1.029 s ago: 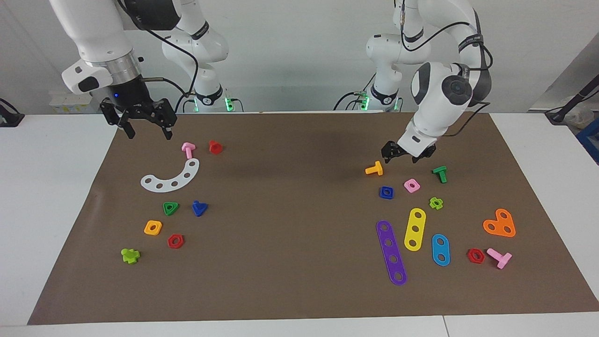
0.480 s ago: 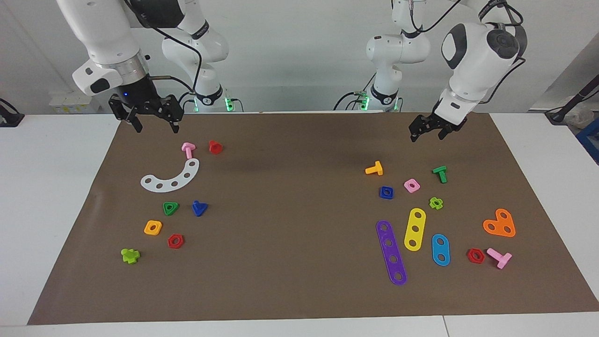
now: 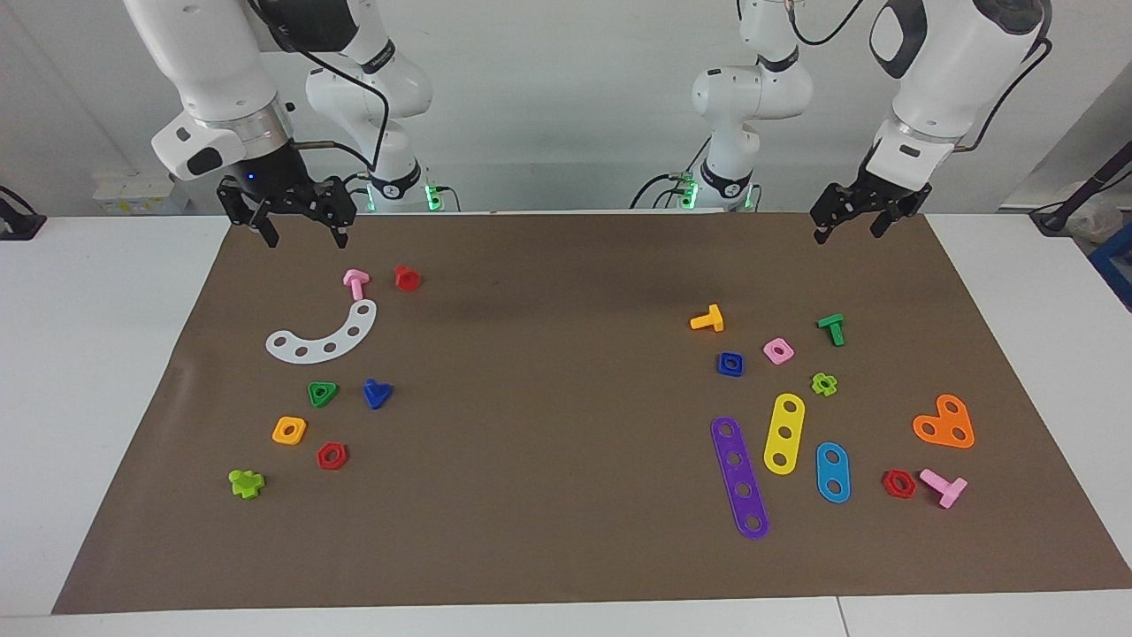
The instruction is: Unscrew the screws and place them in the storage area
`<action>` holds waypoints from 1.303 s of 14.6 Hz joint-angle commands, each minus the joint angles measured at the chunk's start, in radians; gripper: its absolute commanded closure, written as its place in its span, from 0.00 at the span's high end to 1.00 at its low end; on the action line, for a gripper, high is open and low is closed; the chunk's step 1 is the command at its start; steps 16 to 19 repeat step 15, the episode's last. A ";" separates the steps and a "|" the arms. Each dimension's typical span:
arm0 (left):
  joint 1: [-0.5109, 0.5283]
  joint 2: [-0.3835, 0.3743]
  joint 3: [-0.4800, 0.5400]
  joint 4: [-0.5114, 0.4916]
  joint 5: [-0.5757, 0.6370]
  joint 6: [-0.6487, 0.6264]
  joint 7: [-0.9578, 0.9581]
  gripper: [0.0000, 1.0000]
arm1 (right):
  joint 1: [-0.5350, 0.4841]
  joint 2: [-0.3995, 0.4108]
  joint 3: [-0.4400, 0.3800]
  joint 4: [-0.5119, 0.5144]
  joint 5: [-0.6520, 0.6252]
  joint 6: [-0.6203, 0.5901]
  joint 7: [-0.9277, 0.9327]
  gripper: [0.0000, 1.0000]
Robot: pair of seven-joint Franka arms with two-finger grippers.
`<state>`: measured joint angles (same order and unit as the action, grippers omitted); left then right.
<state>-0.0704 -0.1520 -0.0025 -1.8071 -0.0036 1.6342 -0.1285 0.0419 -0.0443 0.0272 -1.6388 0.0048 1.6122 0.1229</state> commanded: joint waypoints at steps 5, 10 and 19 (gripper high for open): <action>0.000 0.062 -0.010 0.097 0.001 -0.025 0.018 1.00 | -0.005 -0.022 0.002 -0.023 0.006 0.020 -0.022 1.00; -0.002 0.065 -0.010 0.100 -0.002 0.004 0.018 1.00 | -0.005 -0.028 0.004 -0.030 0.006 0.000 -0.037 1.00; -0.002 0.065 -0.010 0.098 -0.009 0.004 0.038 1.00 | -0.005 -0.028 0.004 -0.032 0.006 0.009 -0.028 1.00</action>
